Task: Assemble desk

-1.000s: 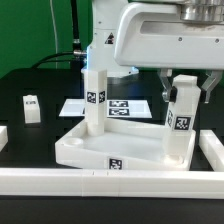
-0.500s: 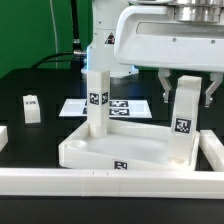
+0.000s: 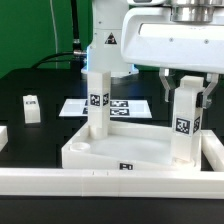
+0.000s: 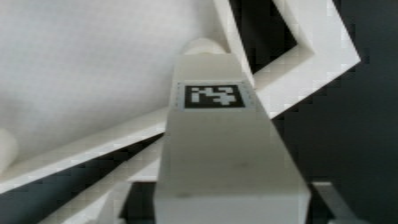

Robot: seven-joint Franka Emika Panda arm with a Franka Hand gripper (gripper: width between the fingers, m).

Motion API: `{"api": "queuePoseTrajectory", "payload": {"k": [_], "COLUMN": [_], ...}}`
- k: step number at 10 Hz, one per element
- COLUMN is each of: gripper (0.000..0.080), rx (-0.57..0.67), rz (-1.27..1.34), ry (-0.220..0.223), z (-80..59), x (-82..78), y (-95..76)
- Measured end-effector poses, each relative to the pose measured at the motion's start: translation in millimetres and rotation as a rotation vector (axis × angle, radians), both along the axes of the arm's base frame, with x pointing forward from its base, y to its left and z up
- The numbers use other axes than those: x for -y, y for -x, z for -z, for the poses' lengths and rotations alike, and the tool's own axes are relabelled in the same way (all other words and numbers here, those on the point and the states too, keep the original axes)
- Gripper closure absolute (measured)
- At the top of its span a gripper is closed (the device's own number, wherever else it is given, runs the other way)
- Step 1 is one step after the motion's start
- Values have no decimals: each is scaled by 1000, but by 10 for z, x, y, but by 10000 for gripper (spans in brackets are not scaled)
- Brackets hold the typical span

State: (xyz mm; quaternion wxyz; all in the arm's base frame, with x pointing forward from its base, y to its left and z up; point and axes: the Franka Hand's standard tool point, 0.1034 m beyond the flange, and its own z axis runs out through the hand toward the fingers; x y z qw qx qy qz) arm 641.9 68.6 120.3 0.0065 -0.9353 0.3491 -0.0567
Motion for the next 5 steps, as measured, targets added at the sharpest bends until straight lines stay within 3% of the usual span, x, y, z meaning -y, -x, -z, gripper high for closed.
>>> {"api": "queuePoseTrajectory", "payload": {"k": [5], "gripper": [507], "rx": [7], "rz": [435], "ry": [-82], "z": [19], "x": [-7], "y": [25]}}
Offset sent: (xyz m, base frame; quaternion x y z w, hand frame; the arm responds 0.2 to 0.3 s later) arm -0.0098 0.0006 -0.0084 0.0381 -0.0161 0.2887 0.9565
